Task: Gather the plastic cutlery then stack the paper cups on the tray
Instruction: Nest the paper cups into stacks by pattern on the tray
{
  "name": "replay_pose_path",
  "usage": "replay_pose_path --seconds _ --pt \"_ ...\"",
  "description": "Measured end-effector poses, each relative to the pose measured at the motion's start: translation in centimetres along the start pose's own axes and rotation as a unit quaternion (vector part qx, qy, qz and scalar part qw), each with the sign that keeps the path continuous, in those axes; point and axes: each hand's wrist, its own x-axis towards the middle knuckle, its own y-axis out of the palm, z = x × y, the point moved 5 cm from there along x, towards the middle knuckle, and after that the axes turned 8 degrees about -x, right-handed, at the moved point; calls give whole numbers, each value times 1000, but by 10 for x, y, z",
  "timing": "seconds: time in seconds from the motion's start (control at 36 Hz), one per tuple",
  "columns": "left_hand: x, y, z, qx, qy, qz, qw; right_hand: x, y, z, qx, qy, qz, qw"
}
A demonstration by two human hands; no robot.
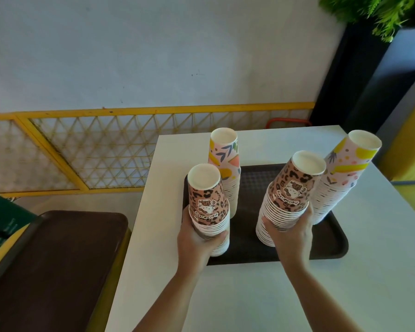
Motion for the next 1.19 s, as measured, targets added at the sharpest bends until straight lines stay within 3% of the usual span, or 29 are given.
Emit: replay_pose_path --seconds 0.53,0.94,1.11,1.19 --pt "51 4 5 -10 -2 -24 1000 -12 36 11 -64 -76 -8 995" --pt "89 7 7 -43 -11 -8 999 -32 61 27 -43 -120 42 991" --pt "75 3 -7 -80 15 18 997 -30 72 29 -23 -137 109 984" --pt "48 -4 -3 -84 -5 -51 995 -28 68 30 -21 -175 200 964"
